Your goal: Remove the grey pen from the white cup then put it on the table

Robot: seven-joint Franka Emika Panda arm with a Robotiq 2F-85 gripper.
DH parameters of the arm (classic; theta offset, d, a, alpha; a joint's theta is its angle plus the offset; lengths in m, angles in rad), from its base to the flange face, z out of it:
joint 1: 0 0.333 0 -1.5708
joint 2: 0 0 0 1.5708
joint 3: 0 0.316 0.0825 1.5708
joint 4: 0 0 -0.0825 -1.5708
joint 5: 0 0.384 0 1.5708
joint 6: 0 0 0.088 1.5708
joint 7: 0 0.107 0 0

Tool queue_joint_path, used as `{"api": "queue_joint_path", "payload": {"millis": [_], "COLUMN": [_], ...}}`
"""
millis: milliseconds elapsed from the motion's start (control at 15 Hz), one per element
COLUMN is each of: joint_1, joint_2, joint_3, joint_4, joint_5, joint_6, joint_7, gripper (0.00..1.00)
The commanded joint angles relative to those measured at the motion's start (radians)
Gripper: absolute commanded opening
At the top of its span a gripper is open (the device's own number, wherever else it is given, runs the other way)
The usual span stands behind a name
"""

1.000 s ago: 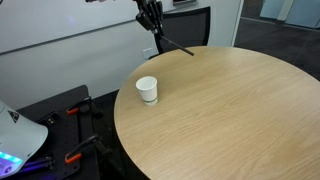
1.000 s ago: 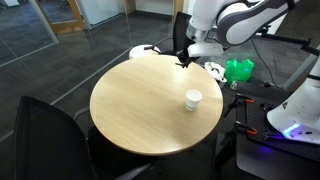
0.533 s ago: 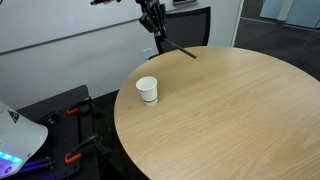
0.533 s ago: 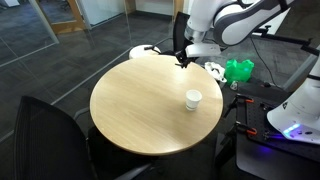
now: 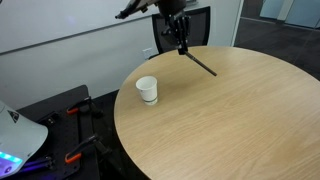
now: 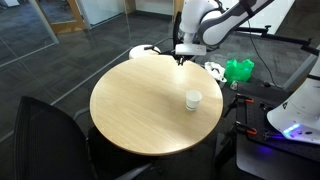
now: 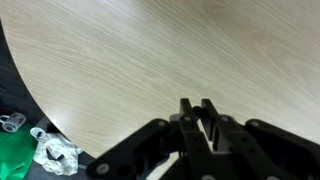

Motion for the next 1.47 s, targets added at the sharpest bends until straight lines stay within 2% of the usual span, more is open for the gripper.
{"api": "queue_joint_path", "payload": {"millis": [0,600,1133,1200,1267,1400], "joint_1": [0.061,0.145,0.176,0.177,0.178,0.178], "joint_2": [0.126,0.377,0.494,0.501,0.501,0.495], "joint_3": [-0.057,-0.135,-0.163,-0.163,-0.165,-0.165], "joint_4": [0.119,0.287,0.363,0.367,0.367,0.365], "joint_5": [-0.014,0.045,0.082,0.085,0.088,0.095], "joint_6": [-0.011,-0.025,-0.029,-0.028,-0.027,-0.023], "joint_7": [0.087,0.154,0.137,0.134,0.133,0.129], "gripper": [0.04,0.04,0.04,0.40,0.41,0.55]}}
